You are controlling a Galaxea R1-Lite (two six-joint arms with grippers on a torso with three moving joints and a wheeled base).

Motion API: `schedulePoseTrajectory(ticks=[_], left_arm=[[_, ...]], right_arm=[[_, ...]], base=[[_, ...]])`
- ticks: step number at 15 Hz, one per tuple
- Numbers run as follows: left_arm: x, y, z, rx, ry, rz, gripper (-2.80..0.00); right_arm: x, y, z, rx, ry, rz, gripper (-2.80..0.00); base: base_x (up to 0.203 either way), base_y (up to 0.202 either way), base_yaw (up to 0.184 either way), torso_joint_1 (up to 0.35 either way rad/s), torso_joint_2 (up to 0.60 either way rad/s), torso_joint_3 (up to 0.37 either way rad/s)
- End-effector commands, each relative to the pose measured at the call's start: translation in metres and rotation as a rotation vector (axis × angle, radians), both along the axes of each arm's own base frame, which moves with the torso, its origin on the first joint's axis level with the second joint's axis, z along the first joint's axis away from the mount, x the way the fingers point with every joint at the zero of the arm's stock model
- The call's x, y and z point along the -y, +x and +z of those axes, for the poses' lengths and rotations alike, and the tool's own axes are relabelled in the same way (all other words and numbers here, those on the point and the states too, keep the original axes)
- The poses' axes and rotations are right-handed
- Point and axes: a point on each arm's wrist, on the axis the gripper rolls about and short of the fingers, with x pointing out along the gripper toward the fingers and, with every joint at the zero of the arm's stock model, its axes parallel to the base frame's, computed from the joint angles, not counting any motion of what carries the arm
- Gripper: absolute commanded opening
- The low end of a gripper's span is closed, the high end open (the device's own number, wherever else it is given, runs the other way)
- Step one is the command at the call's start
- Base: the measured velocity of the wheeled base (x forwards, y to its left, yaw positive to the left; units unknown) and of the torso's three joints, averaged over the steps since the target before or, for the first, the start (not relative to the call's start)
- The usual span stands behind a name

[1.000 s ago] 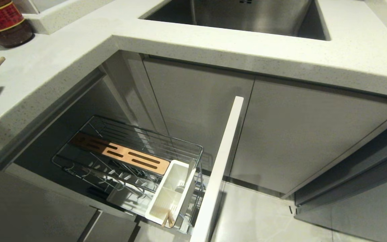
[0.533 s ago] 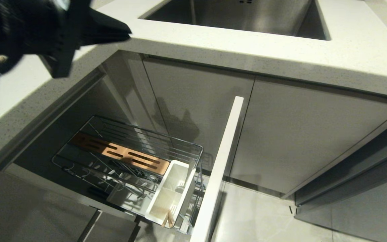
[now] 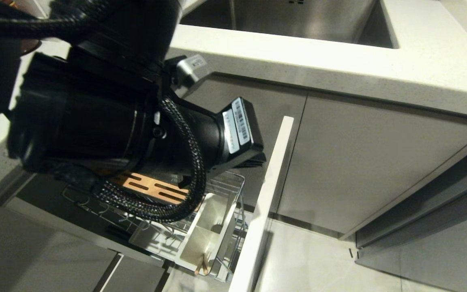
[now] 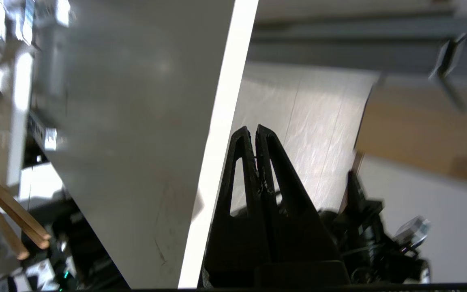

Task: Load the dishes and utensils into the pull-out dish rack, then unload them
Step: Close the cupboard

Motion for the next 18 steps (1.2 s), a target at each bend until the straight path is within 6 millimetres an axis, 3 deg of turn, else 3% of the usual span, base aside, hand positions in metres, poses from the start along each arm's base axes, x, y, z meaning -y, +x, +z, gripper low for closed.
schedulePoseTrajectory(ticks=[1,8,18], left_arm=[[0.014,0.002,-0.013,-0.037,0.043,-0.022,-2.8],[0.03,-0.003,-0.031,-0.078,0.129,-0.065,-2.8],[0.023,-0.001,-0.036,0.048,0.305,0.084,-2.8]], right_arm=[[0.0,0.002,-0.007,-0.026,0.001,0.0,-2.8],[0.0,0.002,-0.007,-0.026,0.001,0.0,-2.8],[0.0,0.002,-0.007,-0.026,0.0,0.0,-2.8]], base=[[0.0,0.0,0.0,0.0,0.0,0.0],[0.0,0.0,0.0,0.0,0.0,0.0],[0.0,0.0,0.0,0.0,0.0,0.0]])
